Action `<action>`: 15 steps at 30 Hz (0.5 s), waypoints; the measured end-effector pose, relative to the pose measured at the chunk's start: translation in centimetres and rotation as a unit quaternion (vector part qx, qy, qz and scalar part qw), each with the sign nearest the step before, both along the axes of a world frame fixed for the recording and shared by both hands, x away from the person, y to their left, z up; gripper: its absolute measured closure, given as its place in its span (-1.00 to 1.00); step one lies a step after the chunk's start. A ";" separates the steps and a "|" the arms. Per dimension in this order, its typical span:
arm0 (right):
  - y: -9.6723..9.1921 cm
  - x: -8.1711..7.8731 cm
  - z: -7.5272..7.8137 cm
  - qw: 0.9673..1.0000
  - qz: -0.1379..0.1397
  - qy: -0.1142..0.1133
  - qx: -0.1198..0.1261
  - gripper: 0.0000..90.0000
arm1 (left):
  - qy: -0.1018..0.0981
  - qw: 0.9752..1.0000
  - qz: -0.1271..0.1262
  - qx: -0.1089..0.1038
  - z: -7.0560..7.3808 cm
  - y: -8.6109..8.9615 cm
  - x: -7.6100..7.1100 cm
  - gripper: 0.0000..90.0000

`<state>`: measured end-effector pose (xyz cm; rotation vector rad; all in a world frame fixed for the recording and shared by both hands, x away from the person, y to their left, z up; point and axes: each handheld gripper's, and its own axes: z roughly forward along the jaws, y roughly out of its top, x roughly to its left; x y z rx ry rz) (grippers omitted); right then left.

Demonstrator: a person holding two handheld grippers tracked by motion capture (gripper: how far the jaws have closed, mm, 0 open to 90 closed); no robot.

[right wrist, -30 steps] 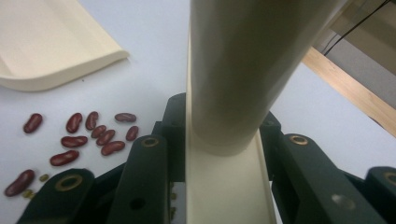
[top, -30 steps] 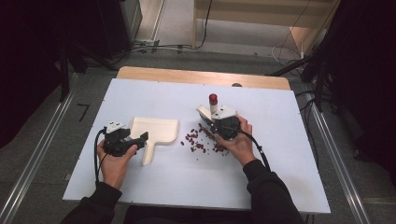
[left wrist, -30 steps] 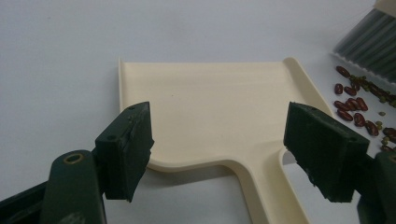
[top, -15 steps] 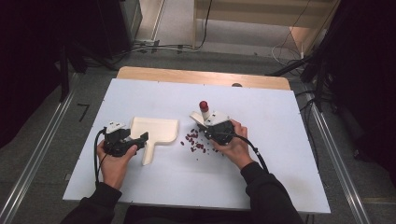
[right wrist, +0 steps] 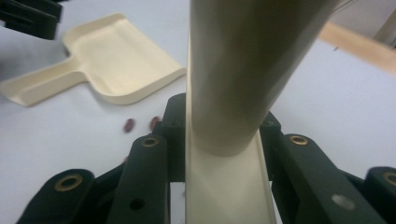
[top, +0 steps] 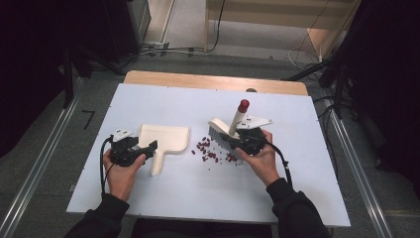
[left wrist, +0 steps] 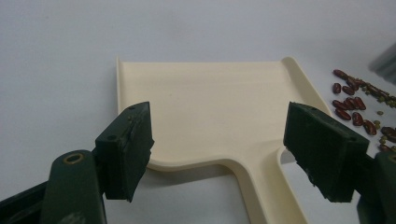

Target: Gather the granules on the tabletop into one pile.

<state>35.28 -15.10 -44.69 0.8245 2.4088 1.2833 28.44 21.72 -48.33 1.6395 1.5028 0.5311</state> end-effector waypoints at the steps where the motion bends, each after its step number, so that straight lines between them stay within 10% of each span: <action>1: -0.1 -0.3 -0.1 1.000 -0.001 0.009 0.006 0.43 | 0.001 1.000 0.000 0.001 0.0 0.0 0.0 -0.45; 15: 1.2 -2.1 -1.1 0.996 0.048 0.068 0.022 0.43 | 0.002 1.000 -0.001 0.003 -0.1 0.0 0.1 -0.45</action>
